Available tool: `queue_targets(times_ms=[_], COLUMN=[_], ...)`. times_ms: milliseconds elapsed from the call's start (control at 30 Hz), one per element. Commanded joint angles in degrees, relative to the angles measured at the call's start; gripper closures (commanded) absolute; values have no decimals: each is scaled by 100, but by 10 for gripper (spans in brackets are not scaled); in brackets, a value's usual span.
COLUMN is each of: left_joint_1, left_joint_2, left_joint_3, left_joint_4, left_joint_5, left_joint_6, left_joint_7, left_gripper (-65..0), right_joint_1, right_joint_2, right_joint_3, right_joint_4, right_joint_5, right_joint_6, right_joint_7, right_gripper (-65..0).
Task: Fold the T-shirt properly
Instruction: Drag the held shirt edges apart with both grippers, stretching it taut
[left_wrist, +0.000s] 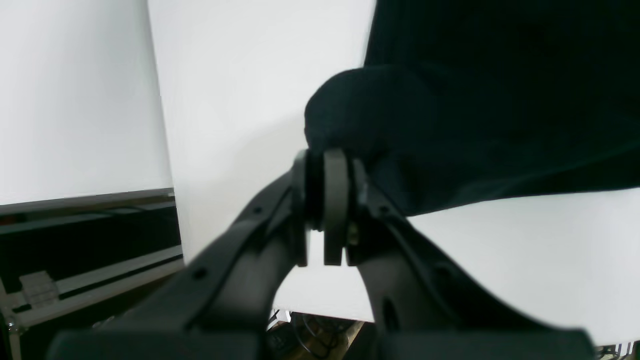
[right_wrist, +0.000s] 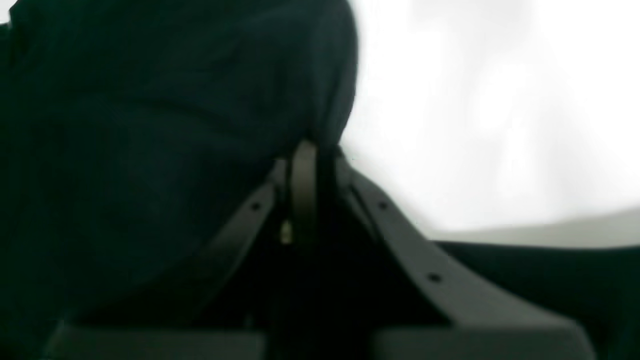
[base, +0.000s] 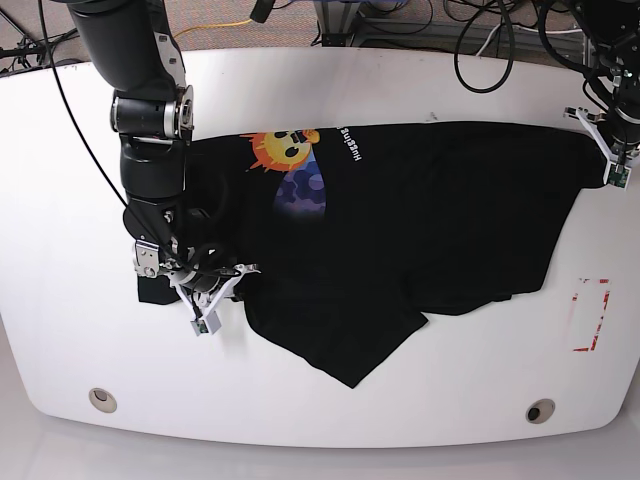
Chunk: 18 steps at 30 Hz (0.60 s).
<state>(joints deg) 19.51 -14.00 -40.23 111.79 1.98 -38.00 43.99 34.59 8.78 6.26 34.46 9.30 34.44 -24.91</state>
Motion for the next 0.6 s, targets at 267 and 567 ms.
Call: queue_targets(times_ms=[267, 567], left_joint_1=[-443, -962], left_joint_2=[-108, -117], left_joint_3=[203, 238], left_joint_4=[140, 140], left_joint_5=[-18, -9], left_joint_6=[50, 50], left_joint_7=[-95, -95], left_gripper=[-17, -17], right_joint_1=[-791, -2338], right_joint_2=[226, 437], right_joint_3=[46, 64], right_joint_4=[3504, 7196], right_joint_5=[50, 50], right_joint_6=[69, 69], right_joint_7=[-1654, -2639], right_gripper=[0, 0])
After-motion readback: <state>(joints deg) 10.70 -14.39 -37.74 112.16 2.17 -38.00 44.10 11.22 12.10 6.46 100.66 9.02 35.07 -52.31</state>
